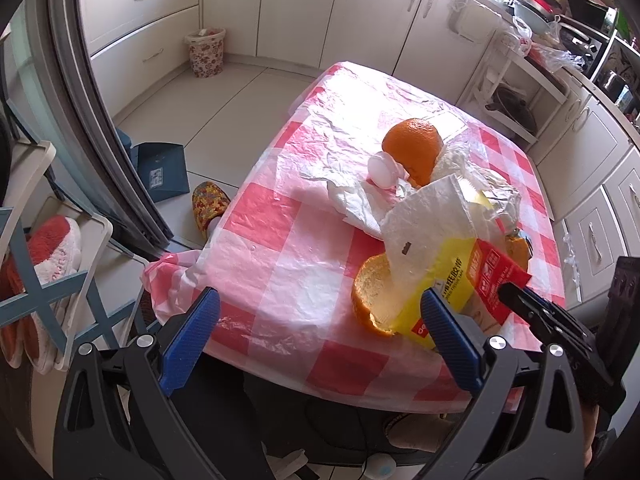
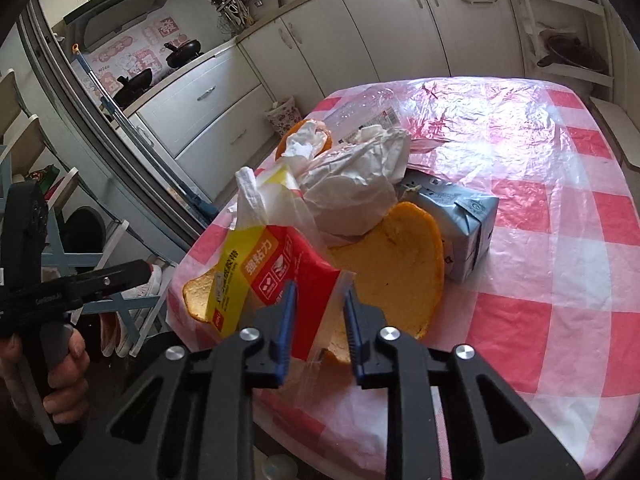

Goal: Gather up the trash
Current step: 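Grasp the yellow-red box with the right tool while the left tool grasps a white plastic bag, then carry the box and plastic bag with both tools over the yellow bin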

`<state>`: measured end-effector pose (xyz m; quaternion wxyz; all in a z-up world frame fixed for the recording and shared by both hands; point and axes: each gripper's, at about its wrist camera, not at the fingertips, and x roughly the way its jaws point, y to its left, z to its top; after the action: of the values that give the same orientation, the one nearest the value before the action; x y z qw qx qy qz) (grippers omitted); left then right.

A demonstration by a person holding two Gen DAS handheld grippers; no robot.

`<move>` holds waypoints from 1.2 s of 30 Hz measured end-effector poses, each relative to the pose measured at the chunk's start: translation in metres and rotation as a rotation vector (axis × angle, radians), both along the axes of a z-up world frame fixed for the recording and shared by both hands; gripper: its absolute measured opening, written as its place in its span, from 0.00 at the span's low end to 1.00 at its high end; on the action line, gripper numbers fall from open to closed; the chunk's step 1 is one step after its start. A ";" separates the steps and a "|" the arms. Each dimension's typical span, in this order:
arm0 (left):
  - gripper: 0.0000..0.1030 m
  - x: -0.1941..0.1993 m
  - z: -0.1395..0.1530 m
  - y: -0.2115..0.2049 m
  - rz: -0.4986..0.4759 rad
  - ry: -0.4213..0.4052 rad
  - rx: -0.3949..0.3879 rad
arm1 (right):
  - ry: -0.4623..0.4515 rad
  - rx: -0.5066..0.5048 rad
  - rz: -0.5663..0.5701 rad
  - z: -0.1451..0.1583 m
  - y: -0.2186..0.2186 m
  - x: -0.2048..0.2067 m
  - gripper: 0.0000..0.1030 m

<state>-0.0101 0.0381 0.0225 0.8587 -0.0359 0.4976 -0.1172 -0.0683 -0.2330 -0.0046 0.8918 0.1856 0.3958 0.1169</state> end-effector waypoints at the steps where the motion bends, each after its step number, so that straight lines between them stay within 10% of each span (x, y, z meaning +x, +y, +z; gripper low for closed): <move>1: 0.94 0.001 -0.001 -0.001 0.001 0.003 0.002 | -0.009 -0.009 0.003 0.001 0.000 -0.001 0.15; 14: 0.94 0.014 0.007 -0.020 -0.037 0.030 -0.076 | -0.226 -0.167 0.079 0.048 0.004 -0.036 0.07; 29: 0.92 0.038 -0.007 -0.099 -0.096 0.011 0.054 | -0.280 -0.009 -0.175 0.059 -0.073 -0.063 0.07; 34: 0.17 0.040 -0.012 -0.096 -0.122 0.059 -0.028 | -0.286 0.006 -0.192 0.058 -0.082 -0.066 0.07; 36: 0.09 0.038 -0.011 -0.095 -0.145 0.056 -0.049 | -0.290 0.015 -0.200 0.057 -0.086 -0.070 0.07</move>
<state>0.0282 -0.0572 0.0120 0.8326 -0.0241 0.5196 -0.1901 -0.1379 -0.3185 0.0524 0.9453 0.2119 0.2418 0.0561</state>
